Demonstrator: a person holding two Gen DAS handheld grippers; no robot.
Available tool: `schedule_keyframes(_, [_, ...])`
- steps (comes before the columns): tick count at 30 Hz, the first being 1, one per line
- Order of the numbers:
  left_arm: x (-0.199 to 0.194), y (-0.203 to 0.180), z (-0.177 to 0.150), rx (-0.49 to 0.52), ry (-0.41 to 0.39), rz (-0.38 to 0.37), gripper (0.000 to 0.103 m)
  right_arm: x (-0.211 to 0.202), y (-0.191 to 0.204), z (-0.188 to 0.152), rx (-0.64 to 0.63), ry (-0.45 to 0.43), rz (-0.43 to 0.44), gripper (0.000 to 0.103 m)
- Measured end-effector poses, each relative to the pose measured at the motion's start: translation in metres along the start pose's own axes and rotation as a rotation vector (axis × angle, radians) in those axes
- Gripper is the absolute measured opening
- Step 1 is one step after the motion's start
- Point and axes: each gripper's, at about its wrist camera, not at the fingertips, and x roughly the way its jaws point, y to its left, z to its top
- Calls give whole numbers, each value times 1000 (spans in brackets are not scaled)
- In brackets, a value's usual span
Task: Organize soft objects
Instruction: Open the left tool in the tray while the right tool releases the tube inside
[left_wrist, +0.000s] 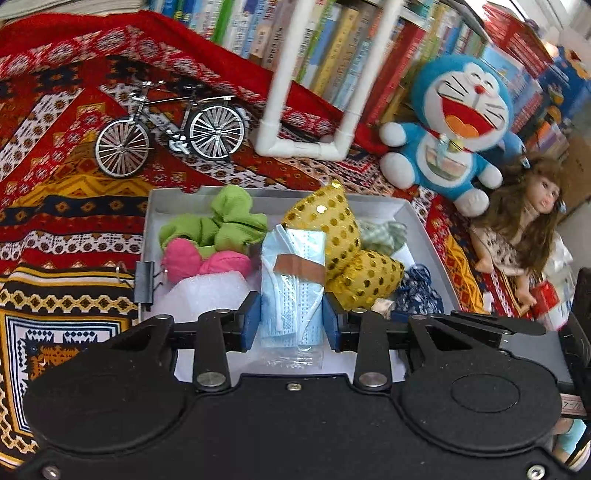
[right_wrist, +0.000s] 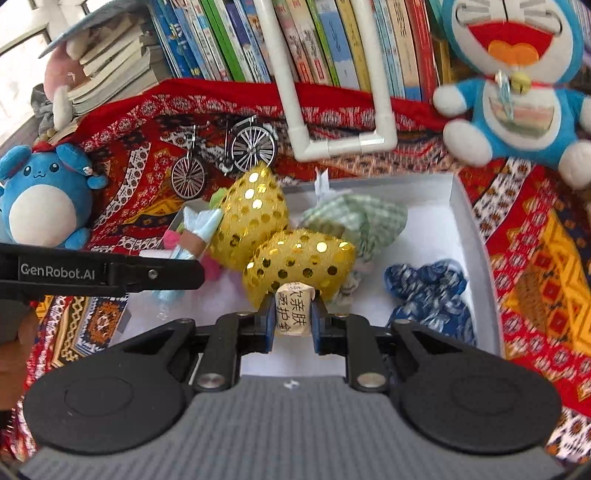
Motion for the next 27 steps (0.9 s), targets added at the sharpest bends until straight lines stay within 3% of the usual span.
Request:
schedule_keyframes(4, [0,-5,-5,27,20,-7,41,-2,6,-8,-72,23,-41,28])
schedule_keyframes(8, [2,-6,-9,21,48,12,44,-4,0,-9,-43,30,-31,30])
schedule_keyframes(11, [-2,-6,-11,18,46,17,48,-9,-2,-10,-26,27,-22,44])
schedule_keyframes(17, [-20,-11,-12,27,8,7,57,-25,2,-10,-40,-15,-19,53])
schedule_keyframes(23, [-47,-34,-21,110,-63,53,66,-46,0,-10,-46,-72,-23,65])
schedule_keyframes(27, [-66,-52,-30,162,-95,35,69,-63,-2,-13,-47,-96,-30,72])
